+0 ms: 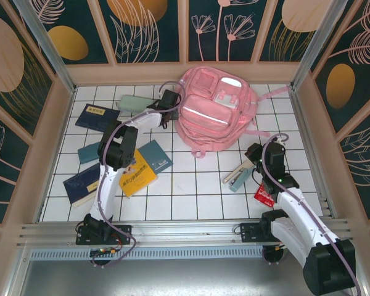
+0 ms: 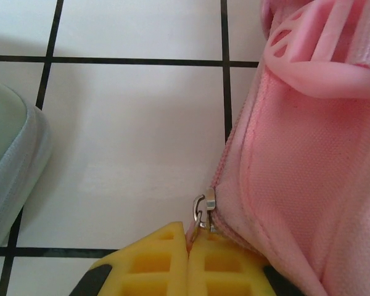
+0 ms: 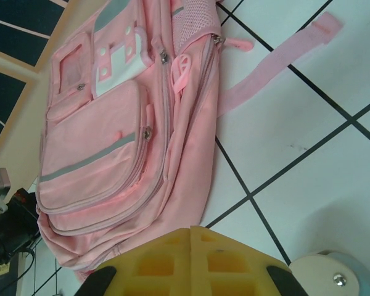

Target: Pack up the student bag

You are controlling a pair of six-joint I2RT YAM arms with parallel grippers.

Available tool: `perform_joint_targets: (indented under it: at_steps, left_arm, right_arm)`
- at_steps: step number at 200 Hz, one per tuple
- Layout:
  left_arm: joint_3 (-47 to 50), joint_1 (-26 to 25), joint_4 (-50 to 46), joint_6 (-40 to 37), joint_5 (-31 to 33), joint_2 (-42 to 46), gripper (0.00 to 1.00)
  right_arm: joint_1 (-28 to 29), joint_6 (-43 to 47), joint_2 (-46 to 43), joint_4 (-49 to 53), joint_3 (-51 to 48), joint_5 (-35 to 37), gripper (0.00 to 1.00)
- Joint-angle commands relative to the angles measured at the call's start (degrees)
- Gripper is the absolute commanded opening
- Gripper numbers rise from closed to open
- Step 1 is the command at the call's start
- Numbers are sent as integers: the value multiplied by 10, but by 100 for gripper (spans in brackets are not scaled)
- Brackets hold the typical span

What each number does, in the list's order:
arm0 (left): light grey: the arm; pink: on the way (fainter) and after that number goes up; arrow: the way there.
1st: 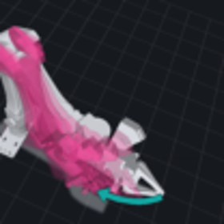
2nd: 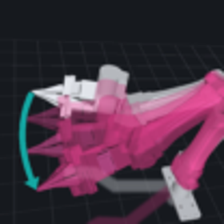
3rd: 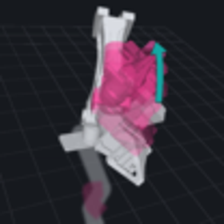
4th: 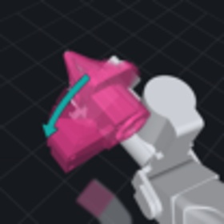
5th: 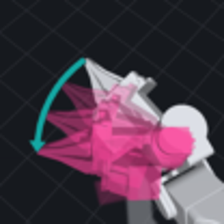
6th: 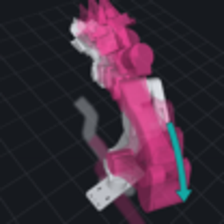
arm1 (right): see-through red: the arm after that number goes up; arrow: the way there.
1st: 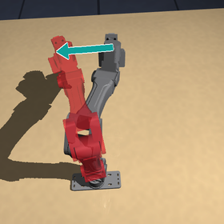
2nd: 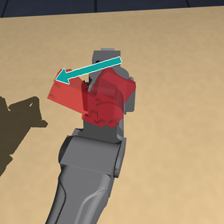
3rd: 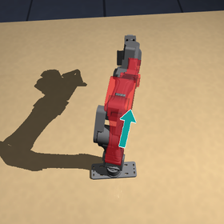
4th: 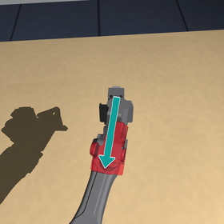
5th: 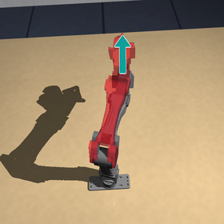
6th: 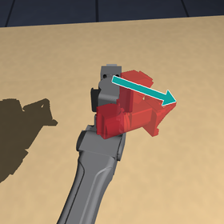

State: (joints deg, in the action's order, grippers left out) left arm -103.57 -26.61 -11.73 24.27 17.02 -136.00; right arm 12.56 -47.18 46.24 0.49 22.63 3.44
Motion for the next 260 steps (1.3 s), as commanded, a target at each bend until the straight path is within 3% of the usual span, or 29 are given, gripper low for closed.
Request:
perform_joint_targets:
  at_steps: [1, 18, 34, 84, 130, 169, 231, 260]
  left_arm:
    - [47, 9, 30, 41, 55, 43, 0]
    - [129, 9, 66, 49, 43, 99, 0]
    - [198, 7, 90, 60, 26, 150, 0]
    - [369, -34, 135, 113, 21, 270, 0]
    - [441, -88, 145, 170, 20, 306, 0]
    - [475, -113, 171, 187, 4, 325, 0]
    - [509, -123, 197, 190, -6, 334, 0]
    - [510, -132, 204, 188, -9, 327, 0]
  right_arm:
    - [-3, 23, 9, -9, -10, -23, 0]
    - [-3, 33, 29, -34, -8, -52, 18]
    - [3, 43, 61, -62, 0, -84, 28]
    - [112, 52, 172, -99, 60, -56, 32]
    - [219, 35, 256, -118, 114, -40, 39]
    - [237, -32, 301, -133, 108, -28, 42]
    - [233, -108, 337, -82, 131, 54, 49]
    - [224, -123, 362, -107, 149, 52, 49]
